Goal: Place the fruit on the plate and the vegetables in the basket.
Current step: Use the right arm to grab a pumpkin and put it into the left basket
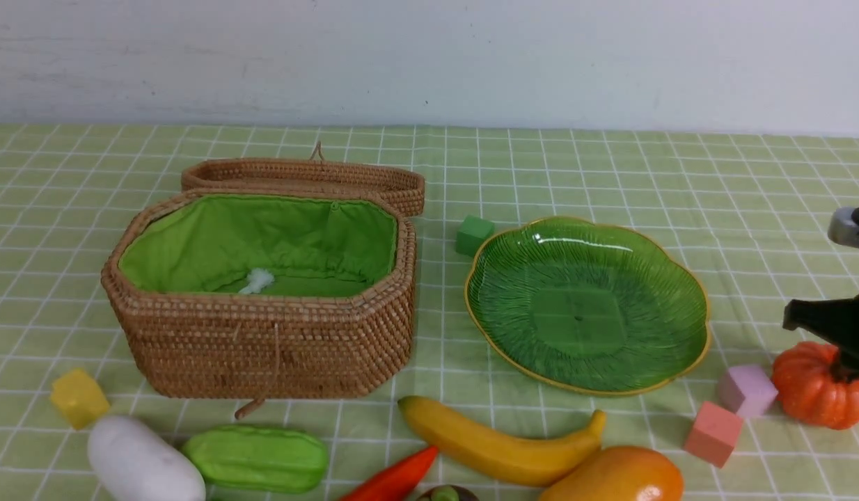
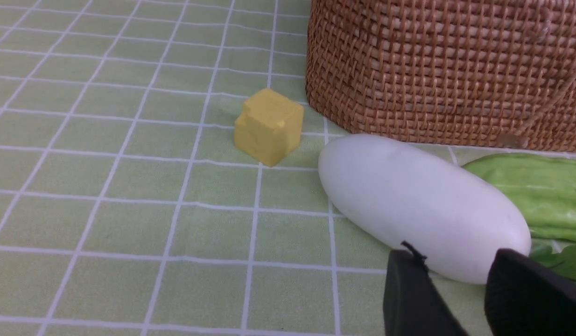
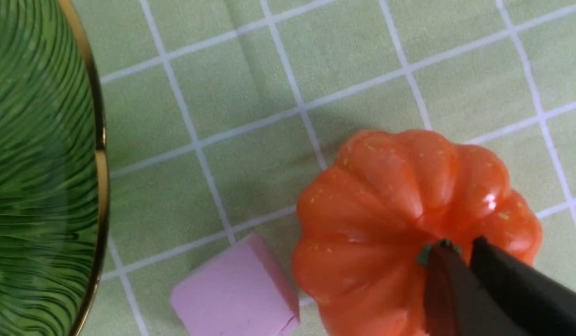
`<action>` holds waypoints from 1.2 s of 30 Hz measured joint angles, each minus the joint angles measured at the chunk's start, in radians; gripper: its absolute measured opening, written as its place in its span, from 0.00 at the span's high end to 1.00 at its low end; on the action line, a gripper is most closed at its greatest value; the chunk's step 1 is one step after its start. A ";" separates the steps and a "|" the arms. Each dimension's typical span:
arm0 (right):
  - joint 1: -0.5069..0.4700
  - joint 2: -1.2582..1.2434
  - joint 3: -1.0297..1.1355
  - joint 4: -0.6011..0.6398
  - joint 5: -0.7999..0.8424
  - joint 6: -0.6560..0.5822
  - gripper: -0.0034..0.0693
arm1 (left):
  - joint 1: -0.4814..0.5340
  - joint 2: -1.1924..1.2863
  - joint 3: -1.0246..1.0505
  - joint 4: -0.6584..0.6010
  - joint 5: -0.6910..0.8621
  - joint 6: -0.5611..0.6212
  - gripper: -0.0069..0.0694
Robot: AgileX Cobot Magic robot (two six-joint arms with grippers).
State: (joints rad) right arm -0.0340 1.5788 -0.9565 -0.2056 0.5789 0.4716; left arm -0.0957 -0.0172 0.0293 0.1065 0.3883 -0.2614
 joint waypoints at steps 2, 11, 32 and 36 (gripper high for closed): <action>0.000 -0.050 -0.018 0.005 0.015 -0.016 0.92 | 0.000 0.000 0.000 0.000 0.000 0.000 0.60; 0.061 -0.258 -0.294 0.196 -0.010 -0.172 0.92 | 0.000 0.000 0.000 0.000 0.000 0.000 0.60; 0.696 0.428 -0.863 0.755 -0.091 -0.855 0.90 | 0.000 0.000 0.000 0.000 0.000 0.000 0.60; 0.696 0.495 -0.876 0.754 -0.102 -0.855 0.83 | 0.000 0.000 0.000 0.000 0.000 0.000 0.60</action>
State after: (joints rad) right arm 0.6621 2.0740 -1.8327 0.5485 0.4764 -0.3832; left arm -0.0957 -0.0172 0.0293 0.1065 0.3883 -0.2614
